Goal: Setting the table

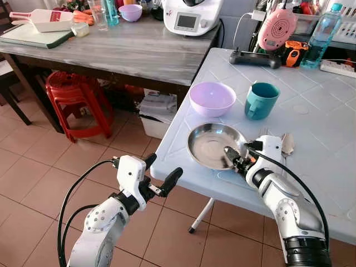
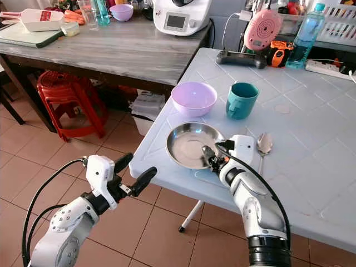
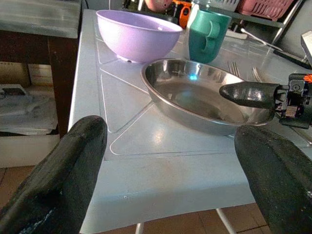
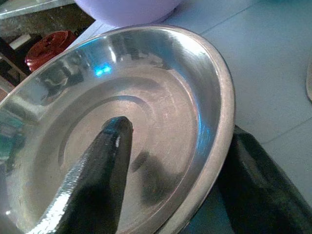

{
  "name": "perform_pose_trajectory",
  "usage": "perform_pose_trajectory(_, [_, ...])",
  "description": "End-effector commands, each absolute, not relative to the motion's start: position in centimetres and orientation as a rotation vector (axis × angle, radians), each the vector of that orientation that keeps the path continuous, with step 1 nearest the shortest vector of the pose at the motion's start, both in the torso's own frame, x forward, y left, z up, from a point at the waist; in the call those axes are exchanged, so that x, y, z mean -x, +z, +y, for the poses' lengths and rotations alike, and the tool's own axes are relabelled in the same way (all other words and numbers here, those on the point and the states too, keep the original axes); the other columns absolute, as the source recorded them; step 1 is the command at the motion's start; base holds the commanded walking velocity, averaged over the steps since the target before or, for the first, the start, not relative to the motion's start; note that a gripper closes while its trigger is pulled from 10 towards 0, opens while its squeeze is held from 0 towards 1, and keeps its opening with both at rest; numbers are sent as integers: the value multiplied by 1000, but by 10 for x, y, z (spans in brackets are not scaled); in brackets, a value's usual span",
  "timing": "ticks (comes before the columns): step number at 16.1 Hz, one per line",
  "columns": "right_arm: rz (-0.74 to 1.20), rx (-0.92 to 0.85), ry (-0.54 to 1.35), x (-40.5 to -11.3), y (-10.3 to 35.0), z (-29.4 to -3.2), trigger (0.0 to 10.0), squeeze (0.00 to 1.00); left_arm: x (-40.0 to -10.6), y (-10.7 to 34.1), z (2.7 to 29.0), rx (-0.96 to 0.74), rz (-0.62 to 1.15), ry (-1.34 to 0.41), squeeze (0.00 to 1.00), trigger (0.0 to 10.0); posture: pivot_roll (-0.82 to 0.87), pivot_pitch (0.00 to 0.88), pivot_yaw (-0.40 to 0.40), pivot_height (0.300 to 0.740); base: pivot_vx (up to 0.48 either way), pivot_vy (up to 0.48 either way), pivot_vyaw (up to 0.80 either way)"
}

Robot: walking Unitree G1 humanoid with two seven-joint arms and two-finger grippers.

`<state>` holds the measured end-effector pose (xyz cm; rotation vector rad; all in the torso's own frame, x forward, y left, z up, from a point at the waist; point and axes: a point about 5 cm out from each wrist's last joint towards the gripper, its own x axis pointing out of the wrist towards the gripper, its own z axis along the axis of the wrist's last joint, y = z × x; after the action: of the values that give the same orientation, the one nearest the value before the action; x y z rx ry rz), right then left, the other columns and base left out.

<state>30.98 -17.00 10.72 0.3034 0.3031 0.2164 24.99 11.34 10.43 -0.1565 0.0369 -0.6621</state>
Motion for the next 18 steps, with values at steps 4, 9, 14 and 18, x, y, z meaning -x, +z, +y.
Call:
perform_pose_trajectory(4, [366,-349,224,-307,96,-166,0,0,-249,103,113,165,40,-690,0,10000,-29,63,4,740,0,0,0])
perform_pose_trajectory(9, [371,-365,209,-308,96,-165,0,0,-247,103,112,173,39,-711,0,10000,-29,67,4,740,0,0,0])
perform_pose_trajectory(14, [377,-387,168,-308,94,-168,0,0,-246,109,112,186,14,-742,0,10000,-30,67,6,740,0,0,0])
perform_pose_trajectory(18, [401,-412,100,-307,86,-171,0,0,-247,106,112,185,24,-742,0,10000,-28,59,17,740,0,0,0])
